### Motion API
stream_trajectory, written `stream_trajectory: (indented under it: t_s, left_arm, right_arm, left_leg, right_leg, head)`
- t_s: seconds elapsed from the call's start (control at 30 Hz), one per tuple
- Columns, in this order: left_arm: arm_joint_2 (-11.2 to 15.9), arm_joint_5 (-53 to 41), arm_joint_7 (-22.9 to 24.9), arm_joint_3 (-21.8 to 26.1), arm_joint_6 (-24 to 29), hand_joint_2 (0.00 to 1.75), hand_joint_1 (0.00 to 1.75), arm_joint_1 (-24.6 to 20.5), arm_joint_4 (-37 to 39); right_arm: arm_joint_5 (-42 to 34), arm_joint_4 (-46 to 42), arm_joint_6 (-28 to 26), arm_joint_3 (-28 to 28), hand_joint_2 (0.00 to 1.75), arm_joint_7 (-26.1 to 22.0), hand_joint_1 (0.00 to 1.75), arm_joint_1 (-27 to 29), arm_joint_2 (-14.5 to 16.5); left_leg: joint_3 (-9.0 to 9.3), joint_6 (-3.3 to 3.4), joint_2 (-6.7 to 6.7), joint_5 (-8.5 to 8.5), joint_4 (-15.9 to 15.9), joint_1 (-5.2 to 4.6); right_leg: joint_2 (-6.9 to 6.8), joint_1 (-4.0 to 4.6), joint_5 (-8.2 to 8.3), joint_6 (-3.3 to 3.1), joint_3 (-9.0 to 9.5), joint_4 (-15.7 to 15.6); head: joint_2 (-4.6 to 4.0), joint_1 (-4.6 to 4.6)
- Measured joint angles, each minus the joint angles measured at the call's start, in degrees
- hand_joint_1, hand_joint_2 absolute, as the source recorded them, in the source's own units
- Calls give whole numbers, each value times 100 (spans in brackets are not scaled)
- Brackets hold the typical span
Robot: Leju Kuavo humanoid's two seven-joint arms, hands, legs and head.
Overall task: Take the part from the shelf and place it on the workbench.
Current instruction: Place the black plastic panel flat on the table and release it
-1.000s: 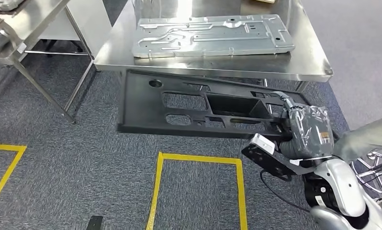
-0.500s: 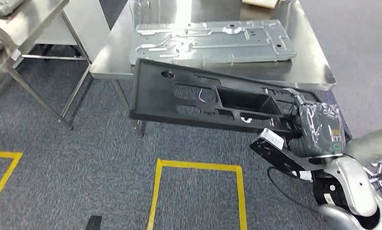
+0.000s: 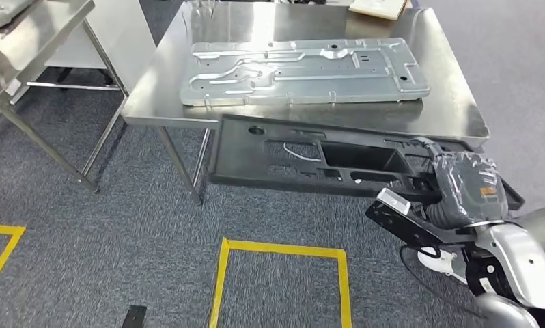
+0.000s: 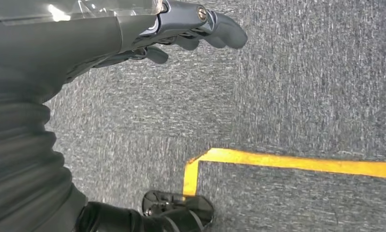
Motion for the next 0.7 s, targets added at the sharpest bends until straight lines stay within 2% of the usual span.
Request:
stream_trajectory:
  t_s: [0.07,0.1,0.13,0.2,0.23,0.27,0.3,0.33,0.37,0.4,0.43,0.47,0.57,0.6,0.63,0.7]
  left_arm:
    - [5,6,3,0,1,175,0,2,-1]
    - [8,10,5,0,2,175,0,0,-1]
    - [10,15,9,0,5,175,0,-4,-1]
    - [9,32,20,-1,16,175,0,-4,-1]
    - [8,42,29,-1,23,175,0,4,-1]
    - [8,49,39,-2,29,175,0,14,-1]
    - [8,53,48,-2,34,175,0,23,-1]
    - [8,55,54,-2,37,175,0,28,-1]
    - [18,56,58,-2,40,175,0,32,1]
    - [27,56,61,-3,44,175,0,33,3]
    - [37,56,63,-3,46,175,0,35,4]
    - [46,56,67,-4,48,175,0,36,6]
    - [49,57,75,-4,50,175,0,26,7]
    - [50,57,75,-4,50,175,0,16,7]
    - [52,57,74,-5,51,175,0,3,6]
    - [54,59,66,-6,58,175,0,-19,6]
  right_arm:
    - [-46,-12,97,-111,175,3,175,25,-28]
    - [-81,-15,129,-170,175,4,175,26,-40]
    - [-130,-19,153,-228,175,4,175,30,-49]
    - [-281,-13,201,-335,175,4,175,75,-66]
    - [-371,-2,222,-391,175,4,175,115,-74]
    - [-452,14,238,-445,175,4,175,159,-81]
    - [-512,33,246,-499,175,4,175,192,-88]
    - [-548,50,247,-547,175,5,175,211,-96]
    - [-570,65,245,-586,175,5,175,220,-107]
    - [-586,79,242,-615,175,6,175,224,-119]
    - [-597,89,239,-634,175,7,175,230,-127]
    - [-605,101,237,-647,175,7,175,249,-130]
    - [-617,126,233,-684,175,9,175,296,-162]
    - [-620,131,232,-703,175,9,175,293,-176]
    - [-638,136,229,-727,175,8,175,291,-185]
    - [-745,157,201,-777,175,9,175,324,-187]
  left_leg:
    - [-14,-56,6,-29,101,8]
    - [-115,-84,9,-67,293,18]
    - [-293,-113,13,-146,603,29]
    - [-776,-149,16,-370,1315,39]
    - [-980,-149,16,-448,1528,41]
    - [-1106,-136,16,-435,1559,40]
    - [-1154,-109,15,-313,1413,38]
    - [-1136,-64,14,-69,1120,29]
    - [-1095,2,13,278,760,9]
    - [-1059,64,9,526,459,-20]
    - [-1019,113,3,713,245,-52]
    - [-986,145,0,794,125,-77]
    - [-787,173,-1,744,-20,-88]
    - [-706,190,2,725,-58,-83]
    - [-629,212,2,708,-85,-77]
    - [-552,247,2,649,-94,-76]
  right_leg:
    - [12,-14,-13,-75,63,-32]
    - [14,-23,-33,-100,113,-51]
    - [14,-28,-61,-117,170,-73]
    - [10,-22,-141,-135,287,-104]
    - [8,-16,-191,-137,352,-110]
    - [7,-8,-246,-139,426,-113]
    - [10,5,-306,-138,509,-114]
    - [13,18,-367,-137,597,-118]
    - [17,25,-426,-133,660,-128]
    - [34,33,-479,-117,721,-137]
    - [49,35,-523,-90,763,-149]
    - [64,35,-545,-59,796,-146]
    - [57,25,-578,20,889,-58]
    - [45,22,-626,35,841,82]
    - [35,25,-716,49,710,330]
    - [28,37,-974,75,281,984]
  head:
    - [0,-4]
    - [-1,-7]
    - [-1,-11]
    - [-1,-14]
    - [-1,-14]
    - [-1,-15]
    - [-1,-15]
    - [0,-15]
    - [0,-13]
    - [0,-13]
    - [0,-11]
    - [-1,-13]
    - [1,-11]
    - [1,-7]
    - [0,-1]
    - [0,10]
